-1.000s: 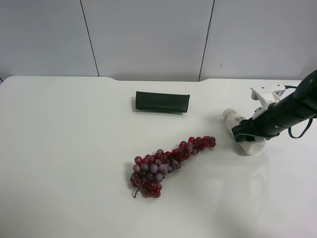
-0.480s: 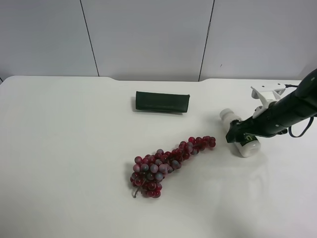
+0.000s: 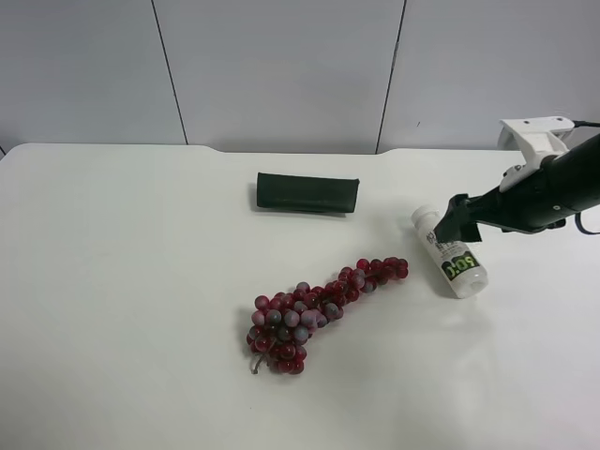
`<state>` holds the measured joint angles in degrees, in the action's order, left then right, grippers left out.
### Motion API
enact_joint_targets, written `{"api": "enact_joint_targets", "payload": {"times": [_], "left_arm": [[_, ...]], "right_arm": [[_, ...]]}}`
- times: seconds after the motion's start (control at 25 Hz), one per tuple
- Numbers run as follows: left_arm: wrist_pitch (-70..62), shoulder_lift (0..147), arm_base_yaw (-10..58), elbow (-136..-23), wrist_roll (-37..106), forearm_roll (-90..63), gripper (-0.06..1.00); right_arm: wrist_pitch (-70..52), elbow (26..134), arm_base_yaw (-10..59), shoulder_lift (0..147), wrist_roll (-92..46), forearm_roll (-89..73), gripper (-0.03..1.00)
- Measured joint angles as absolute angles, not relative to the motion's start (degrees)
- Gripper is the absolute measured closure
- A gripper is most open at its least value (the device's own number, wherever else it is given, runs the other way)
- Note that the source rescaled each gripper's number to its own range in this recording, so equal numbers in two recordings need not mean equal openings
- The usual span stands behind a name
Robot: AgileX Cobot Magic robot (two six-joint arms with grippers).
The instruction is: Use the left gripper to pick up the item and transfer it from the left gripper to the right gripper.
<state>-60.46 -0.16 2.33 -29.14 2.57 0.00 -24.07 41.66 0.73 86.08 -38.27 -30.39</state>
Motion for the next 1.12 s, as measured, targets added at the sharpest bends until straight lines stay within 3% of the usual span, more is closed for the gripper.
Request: {"api": "enact_joint_targets", "payload": {"times": [0.52, 1.12], "left_arm": [[-60.46, -0.16, 2.33, -29.14, 2.53, 0.00, -0.06], [-60.52, -0.16, 2.33, -29.14, 2.53, 0.00, -0.06]], "right_arm": [[-45.70, 41.66, 0.73, 63.81, -15.91, -11.72, -0.03], [-65.85, 41.66, 0.73, 28.21, -9.35, -6.80, -0.03]]}}
